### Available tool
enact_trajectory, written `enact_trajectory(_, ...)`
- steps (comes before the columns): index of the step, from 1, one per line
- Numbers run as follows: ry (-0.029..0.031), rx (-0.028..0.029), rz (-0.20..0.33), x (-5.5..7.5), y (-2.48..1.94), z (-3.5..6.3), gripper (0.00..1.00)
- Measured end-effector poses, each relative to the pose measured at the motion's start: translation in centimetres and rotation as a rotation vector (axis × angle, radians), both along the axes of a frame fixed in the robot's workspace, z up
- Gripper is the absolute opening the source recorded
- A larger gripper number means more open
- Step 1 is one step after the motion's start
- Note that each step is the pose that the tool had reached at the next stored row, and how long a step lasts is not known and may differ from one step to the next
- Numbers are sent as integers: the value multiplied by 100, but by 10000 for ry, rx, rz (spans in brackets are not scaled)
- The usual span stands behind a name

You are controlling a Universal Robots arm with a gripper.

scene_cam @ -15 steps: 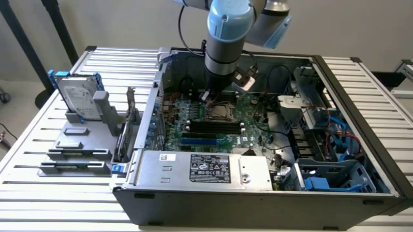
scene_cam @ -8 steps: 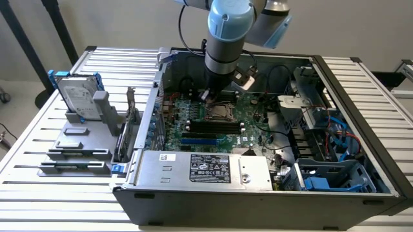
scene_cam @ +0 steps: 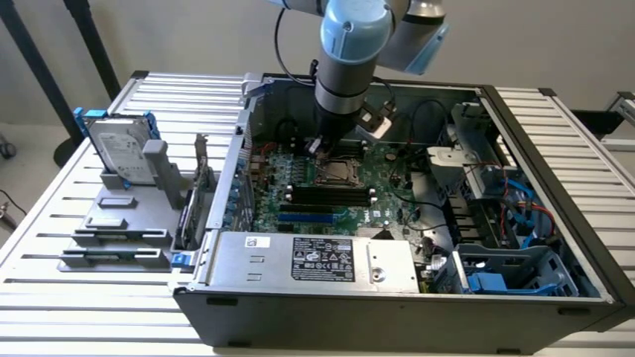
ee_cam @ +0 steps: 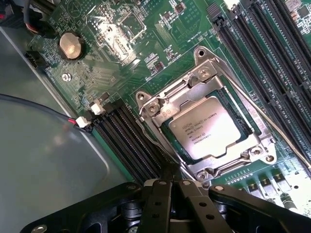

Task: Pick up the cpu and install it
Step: 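Install the first cpu locking lever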

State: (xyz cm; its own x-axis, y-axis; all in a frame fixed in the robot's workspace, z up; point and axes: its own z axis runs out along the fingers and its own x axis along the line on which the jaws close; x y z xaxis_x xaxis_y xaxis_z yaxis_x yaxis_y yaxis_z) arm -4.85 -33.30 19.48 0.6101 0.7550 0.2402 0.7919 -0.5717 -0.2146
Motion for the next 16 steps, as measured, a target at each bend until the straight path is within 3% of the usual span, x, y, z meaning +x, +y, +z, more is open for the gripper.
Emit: enact_trajectory(16,7,0,52,88,0,-21,11)
